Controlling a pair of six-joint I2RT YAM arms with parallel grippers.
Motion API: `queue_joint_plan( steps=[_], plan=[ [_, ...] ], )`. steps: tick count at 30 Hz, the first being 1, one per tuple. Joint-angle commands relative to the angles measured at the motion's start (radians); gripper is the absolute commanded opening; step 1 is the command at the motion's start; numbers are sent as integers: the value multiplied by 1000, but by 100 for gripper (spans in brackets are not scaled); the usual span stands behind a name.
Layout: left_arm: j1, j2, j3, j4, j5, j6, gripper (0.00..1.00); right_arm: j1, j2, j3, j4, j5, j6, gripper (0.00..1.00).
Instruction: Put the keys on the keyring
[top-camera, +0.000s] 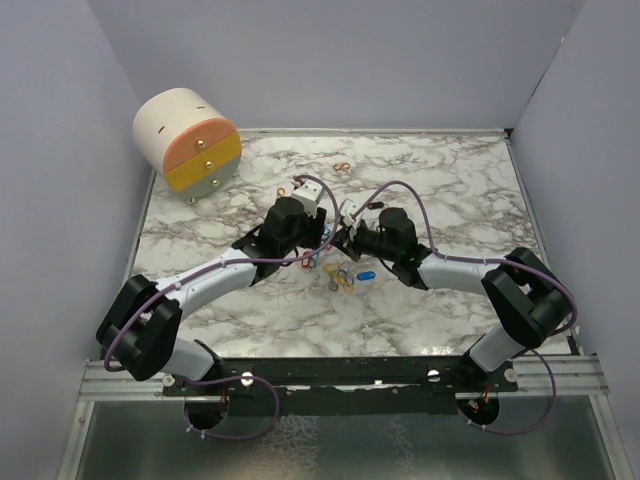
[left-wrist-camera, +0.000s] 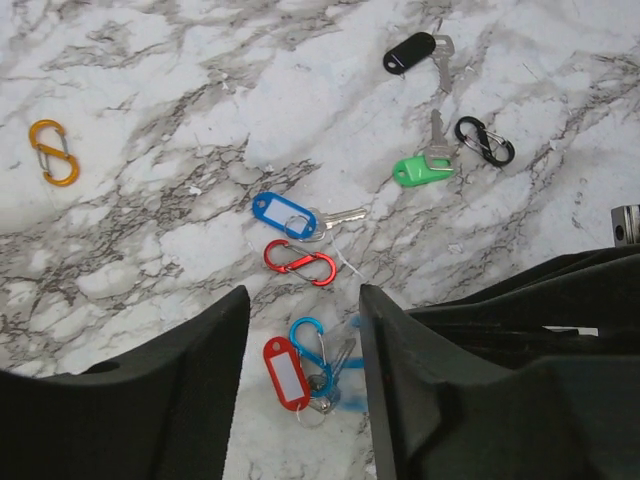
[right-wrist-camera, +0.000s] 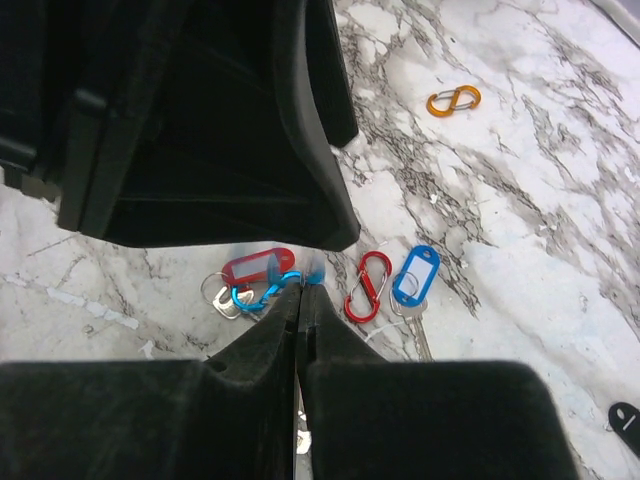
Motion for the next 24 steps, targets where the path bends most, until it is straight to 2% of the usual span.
queue_joint_plan(
  steps=[1, 4, 11, 16, 19, 24],
  plan=[
    [3, -71, 6, 16, -117, -38, 52, -5, -32, 35, -52, 65, 24, 1],
    [3, -98, -6, 1, -189, -59, 60, -4, -45, 45, -80, 105, 32, 1],
    [3, -132, -15, -37, -272, -83, 65, -25, -76, 89, -158, 292, 81, 1],
    [4, -134, -17, -46, -262, -84, 68, -101, -71, 126, -173, 546, 195, 1],
    [3, -122, -16, -49, -248, -92, 73, -165, -43, 170, -218, 675, 299, 1],
    [3, -81, -6, -46, -228, -102, 78, -276, 45, 286, -352, 735, 436, 1]
  ],
)
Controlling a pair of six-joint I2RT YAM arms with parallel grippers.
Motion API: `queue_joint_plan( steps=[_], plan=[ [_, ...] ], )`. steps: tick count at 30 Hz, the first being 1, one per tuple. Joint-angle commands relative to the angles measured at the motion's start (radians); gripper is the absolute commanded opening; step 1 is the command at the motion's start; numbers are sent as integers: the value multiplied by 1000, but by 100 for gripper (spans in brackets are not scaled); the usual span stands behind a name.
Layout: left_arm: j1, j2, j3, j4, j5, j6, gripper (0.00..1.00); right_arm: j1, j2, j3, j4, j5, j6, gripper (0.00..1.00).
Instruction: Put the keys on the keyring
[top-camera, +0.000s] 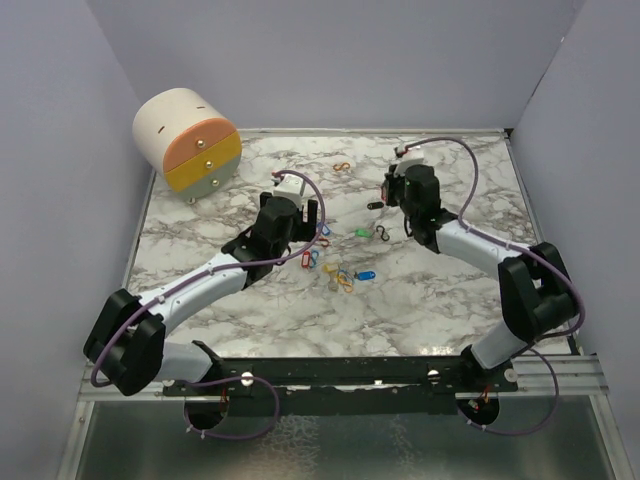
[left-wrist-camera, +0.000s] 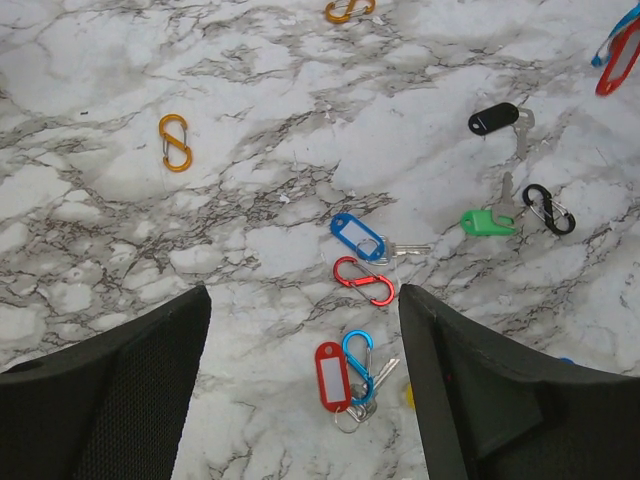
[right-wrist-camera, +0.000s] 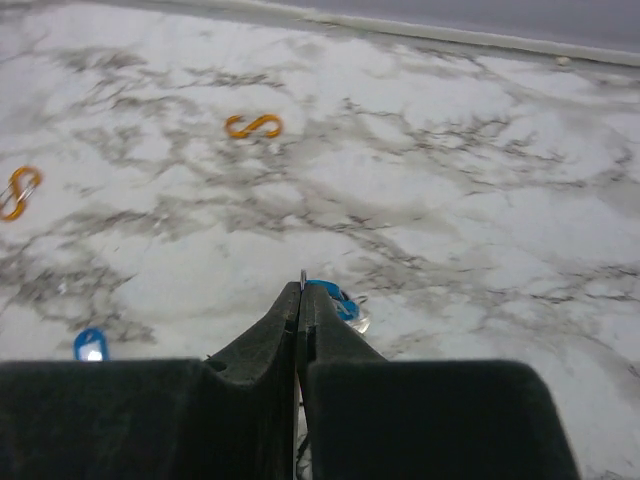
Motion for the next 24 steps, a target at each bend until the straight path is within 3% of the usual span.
queue_joint_plan(
  steps=[1, 14, 16, 21, 24],
  plan=[
    [0, 35, 5, 3, 7, -21, 78, -78, 76, 87, -111, 152, 152, 1],
    [1, 110, 23, 25, 38, -26, 79, -252, 276, 243, -168, 80, 274, 1],
    [1, 111, 21, 28, 38, -20, 80, -269, 289, 252, -167, 71, 291, 4],
    [1, 115, 18, 31, 33, -8, 83, -281, 309, 265, -167, 68, 301, 46],
    [1, 115, 17, 32, 28, -8, 83, -281, 281, 239, -145, 35, 294, 51]
  ],
)
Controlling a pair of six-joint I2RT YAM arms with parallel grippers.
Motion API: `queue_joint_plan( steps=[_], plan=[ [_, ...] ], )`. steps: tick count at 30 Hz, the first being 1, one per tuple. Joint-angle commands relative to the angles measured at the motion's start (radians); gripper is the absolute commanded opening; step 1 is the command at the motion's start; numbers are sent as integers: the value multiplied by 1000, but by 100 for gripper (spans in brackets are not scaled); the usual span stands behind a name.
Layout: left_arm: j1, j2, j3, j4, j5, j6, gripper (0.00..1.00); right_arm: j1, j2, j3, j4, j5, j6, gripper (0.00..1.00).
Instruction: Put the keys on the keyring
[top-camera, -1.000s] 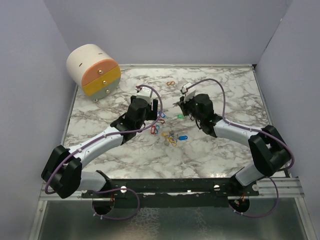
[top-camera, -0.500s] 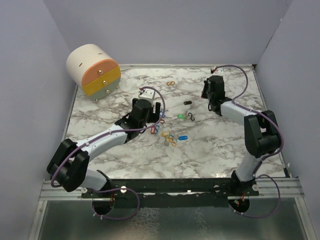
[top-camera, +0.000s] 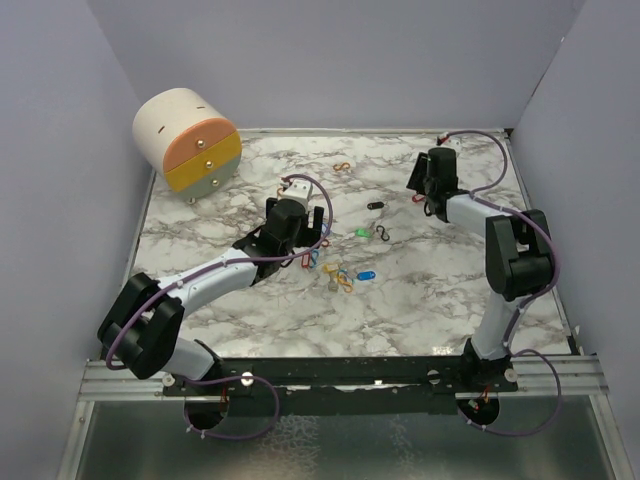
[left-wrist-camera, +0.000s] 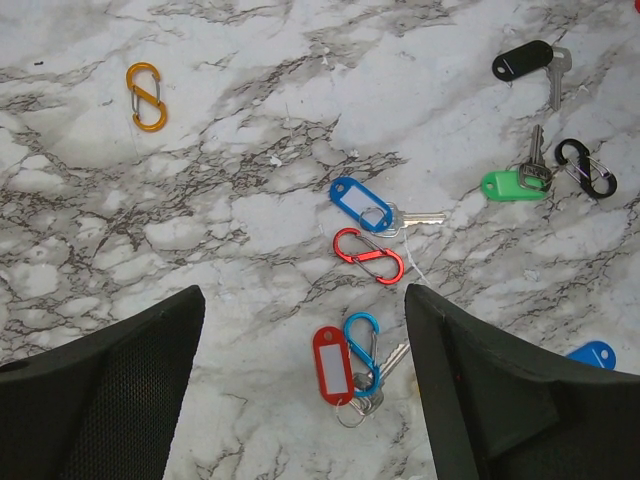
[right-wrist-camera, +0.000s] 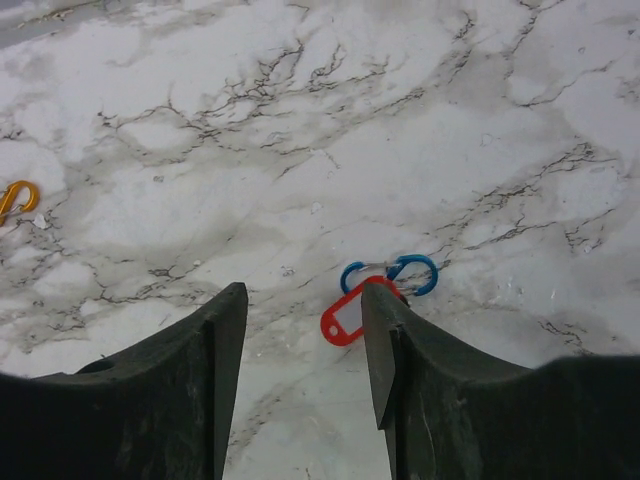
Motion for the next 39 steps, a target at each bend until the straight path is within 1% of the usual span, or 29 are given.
queue_joint_plan(
  steps=[1, 4, 7, 12, 18, 22, 29, 39],
  plan=[
    [1, 6, 16, 30, 4, 5, 83, -4, -31, -18, 32, -71, -2, 51],
    [2, 10, 17, 33, -4, -1, 83, 2, -76, -64, 41, -178, -26, 51],
    [2, 20, 21, 32, -8, -7, 84, 37, -119, -119, 44, -237, -62, 51],
    [3, 43, 40, 6, -16, -20, 84, 122, -165, -176, -17, -242, -95, 51],
    [3, 47, 48, -27, -41, -30, 84, 198, -173, -193, -117, -215, -109, 51],
    [3, 30, 43, -35, -52, -32, 84, 207, -179, -204, -156, -177, -110, 51],
    [4, 15, 38, -38, -58, -32, 84, 208, -208, -243, -201, -165, -112, 51],
    [6, 21, 42, -39, -69, -35, 83, 211, -184, -256, -186, -185, -124, 51]
  ],
)
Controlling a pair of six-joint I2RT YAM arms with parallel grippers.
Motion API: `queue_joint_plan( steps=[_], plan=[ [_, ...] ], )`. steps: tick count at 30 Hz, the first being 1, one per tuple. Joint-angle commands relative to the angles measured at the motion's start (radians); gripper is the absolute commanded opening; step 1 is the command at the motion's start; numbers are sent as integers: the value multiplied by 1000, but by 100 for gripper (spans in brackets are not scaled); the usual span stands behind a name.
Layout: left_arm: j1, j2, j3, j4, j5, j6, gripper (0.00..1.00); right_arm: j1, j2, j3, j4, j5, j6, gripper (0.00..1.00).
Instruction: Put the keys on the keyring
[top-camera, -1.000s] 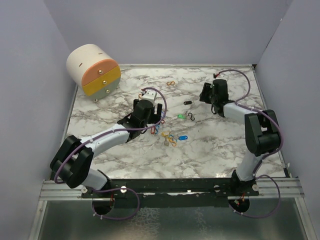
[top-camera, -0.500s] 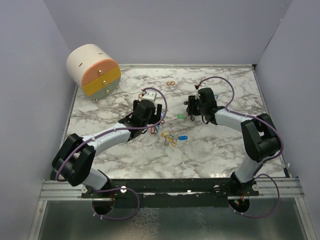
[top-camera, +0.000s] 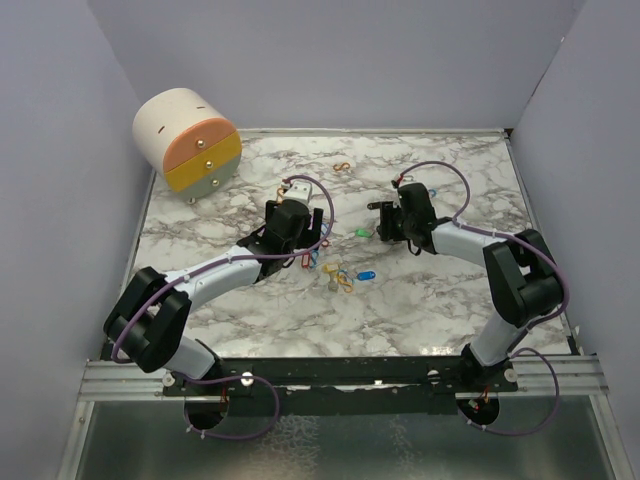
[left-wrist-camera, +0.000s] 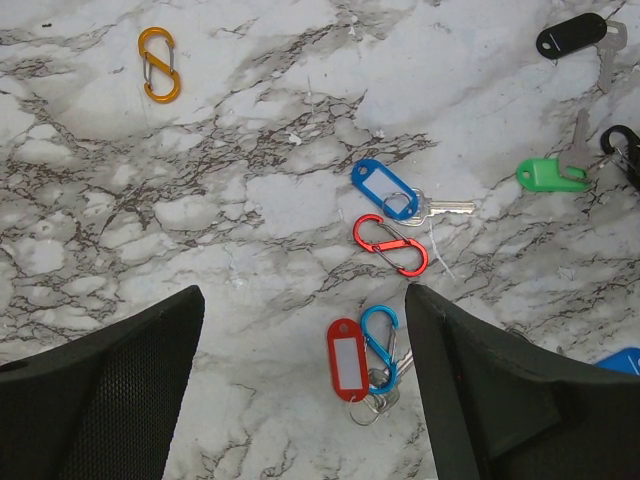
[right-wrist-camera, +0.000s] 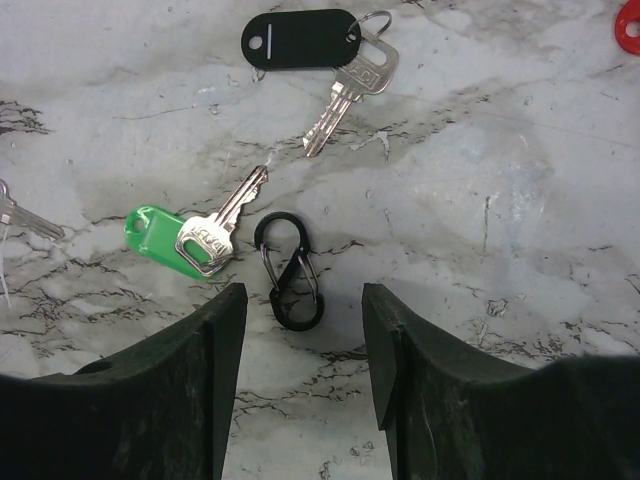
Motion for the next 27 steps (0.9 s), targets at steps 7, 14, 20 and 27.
queue_joint_plan(
  steps=[7, 14, 20, 27],
  plan=[
    [9, -21, 32, -9, -34, -12, 83, 7, 22, 16, -5, 15, -23, 51],
    [13, -19, 30, -10, -33, -10, 84, 13, 45, 28, -1, 15, -29, 50],
    [16, -21, 28, -10, -35, -10, 84, 18, 77, 48, -2, 24, -31, 49],
    [20, -20, 27, -10, -34, -9, 84, 25, 107, 71, -25, 51, -31, 41]
  ],
)
